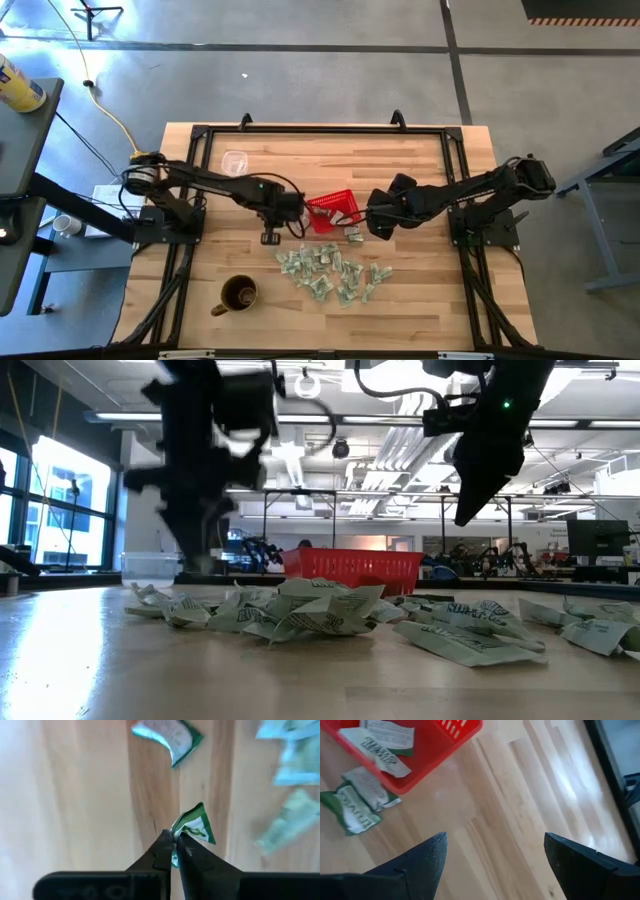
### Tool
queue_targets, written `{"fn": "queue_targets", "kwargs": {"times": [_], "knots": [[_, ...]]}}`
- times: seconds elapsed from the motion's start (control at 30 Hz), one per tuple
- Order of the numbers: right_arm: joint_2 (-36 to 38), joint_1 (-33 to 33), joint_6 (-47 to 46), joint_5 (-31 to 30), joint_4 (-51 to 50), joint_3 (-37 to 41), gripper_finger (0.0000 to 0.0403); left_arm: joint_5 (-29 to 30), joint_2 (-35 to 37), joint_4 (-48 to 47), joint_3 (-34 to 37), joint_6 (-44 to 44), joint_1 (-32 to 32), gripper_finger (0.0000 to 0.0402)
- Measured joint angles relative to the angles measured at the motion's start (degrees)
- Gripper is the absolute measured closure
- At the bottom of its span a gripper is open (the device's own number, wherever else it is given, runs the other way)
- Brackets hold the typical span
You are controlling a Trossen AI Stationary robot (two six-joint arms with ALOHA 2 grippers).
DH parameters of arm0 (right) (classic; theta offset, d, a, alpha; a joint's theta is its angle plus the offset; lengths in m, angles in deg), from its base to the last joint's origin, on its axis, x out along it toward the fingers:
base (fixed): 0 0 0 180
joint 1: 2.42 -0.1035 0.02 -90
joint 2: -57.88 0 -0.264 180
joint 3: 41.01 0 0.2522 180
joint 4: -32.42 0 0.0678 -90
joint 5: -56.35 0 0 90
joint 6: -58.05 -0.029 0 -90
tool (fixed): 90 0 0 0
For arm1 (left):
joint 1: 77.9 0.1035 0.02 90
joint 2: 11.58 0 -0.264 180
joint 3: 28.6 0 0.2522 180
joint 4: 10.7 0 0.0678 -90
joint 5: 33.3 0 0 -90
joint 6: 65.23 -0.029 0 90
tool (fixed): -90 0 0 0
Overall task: Pick and place items into bin
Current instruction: Put the white truvia packet into the red bin
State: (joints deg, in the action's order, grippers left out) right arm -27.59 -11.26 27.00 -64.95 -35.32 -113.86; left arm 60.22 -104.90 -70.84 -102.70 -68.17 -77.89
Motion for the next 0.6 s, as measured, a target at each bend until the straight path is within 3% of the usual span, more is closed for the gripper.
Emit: {"fn": "queue_targets", "kwargs": {"times": [0.1,0.2,0.33,0.5,0.6], "knots": [[0.0,0.24,0.22,-0.08,0.0,0.0,0.008,0.02,2.05,3.48,-3.02,-2.84,0.0,0.0364],[0.0,0.24,0.12,-0.17,-0.02,0.0,0.008,-1.97,3.13,17.72,-4.3,-6.76,0.15,0.037],[0.27,0.06,-0.32,0.12,-0.98,0.0,0.008,-5.19,-1.0,26.71,-4.26,-12.93,1.77,0.0359],[1.28,-0.99,-2.74,-0.09,-4.31,0.02,0.008,-8.72,-4.94,34.02,-4.26,-11.83,2.85,0.0237],[2.31,-2.06,-4.94,0.02,-6.48,0.02,0.008,-6.88,-5.22,35.47,-4.15,-11.93,2.59,0.0161]]}}
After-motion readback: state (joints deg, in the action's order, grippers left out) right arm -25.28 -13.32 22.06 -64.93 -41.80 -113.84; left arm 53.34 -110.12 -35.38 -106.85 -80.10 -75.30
